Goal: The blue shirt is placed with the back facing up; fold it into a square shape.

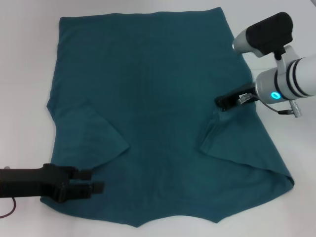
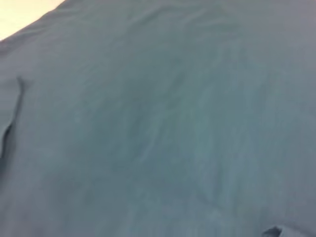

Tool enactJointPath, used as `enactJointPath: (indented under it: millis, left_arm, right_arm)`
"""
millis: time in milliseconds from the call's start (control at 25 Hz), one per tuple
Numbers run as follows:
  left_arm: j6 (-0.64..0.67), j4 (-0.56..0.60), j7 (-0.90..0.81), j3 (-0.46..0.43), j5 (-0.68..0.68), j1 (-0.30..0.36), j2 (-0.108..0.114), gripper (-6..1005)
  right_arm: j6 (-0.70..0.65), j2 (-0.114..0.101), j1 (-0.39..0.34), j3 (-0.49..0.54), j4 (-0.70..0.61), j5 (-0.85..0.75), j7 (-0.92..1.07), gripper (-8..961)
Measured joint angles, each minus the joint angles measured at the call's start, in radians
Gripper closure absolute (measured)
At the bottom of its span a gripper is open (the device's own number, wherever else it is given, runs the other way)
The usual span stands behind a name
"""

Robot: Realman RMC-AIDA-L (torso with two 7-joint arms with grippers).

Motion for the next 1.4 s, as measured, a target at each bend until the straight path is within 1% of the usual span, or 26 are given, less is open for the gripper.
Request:
enactJointPath:
  millis: [120, 280, 360, 480, 640, 800, 880, 1000, 1040, 1240, 1400]
  left_arm:
    - [0.0, 0.006, 0.0, -0.01, 0.0, 0.006, 0.001, 392]
    - [0.004, 0.018, -0.024, -0.048, 0.005, 0.008, 0.007, 392]
    - [0.007, 0.031, -0.064, -0.061, 0.007, 0.01, 0.012, 392]
    - [0.008, 0.091, -0.184, -0.068, 0.014, 0.026, 0.015, 392]
    - [-0.01, 0.207, -0.416, -0.072, 0.095, 0.054, 0.012, 392]
    - [0.025, 0.327, -0.55, -0.071, 0.161, 0.085, 0.002, 392]
    - [0.043, 0.374, -0.588, -0.068, 0.203, 0.096, -0.005, 391]
    - [0.05, 0.406, -0.62, -0.066, 0.273, 0.103, -0.014, 388]
    - [0.047, 0.404, -0.627, -0.066, 0.282, 0.103, -0.015, 387]
    - [0.027, 0.374, -0.653, -0.066, 0.293, 0.099, -0.029, 279]
    - [0.003, 0.335, -0.665, -0.056, 0.294, 0.084, -0.034, 275]
  right_arm:
    - [-0.092, -0.004, -0.023, 0.005, -0.076, 0.0, 0.013, 953]
    - [-0.168, -0.008, -0.049, 0.005, -0.144, -0.014, 0.034, 954]
    - [-0.205, -0.008, -0.056, 0.008, -0.168, -0.018, 0.039, 882]
    - [-0.283, -0.007, -0.063, 0.009, -0.211, -0.018, 0.034, 760]
    - [-0.368, -0.002, -0.066, 0.003, -0.253, -0.02, 0.026, 587]
    - [-0.404, 0.001, -0.066, -0.001, -0.276, -0.025, 0.025, 413]
    - [-0.411, 0.0, -0.066, -0.002, -0.283, -0.025, 0.025, 369]
    - [-0.418, 0.0, -0.065, -0.002, -0.291, -0.025, 0.025, 303]
    - [-0.419, 0.0, -0.064, -0.002, -0.294, -0.025, 0.025, 282]
    - [-0.422, 0.002, -0.063, -0.005, -0.297, -0.039, 0.032, 172]
    - [-0.422, 0.003, -0.065, -0.013, -0.297, -0.041, 0.036, 134]
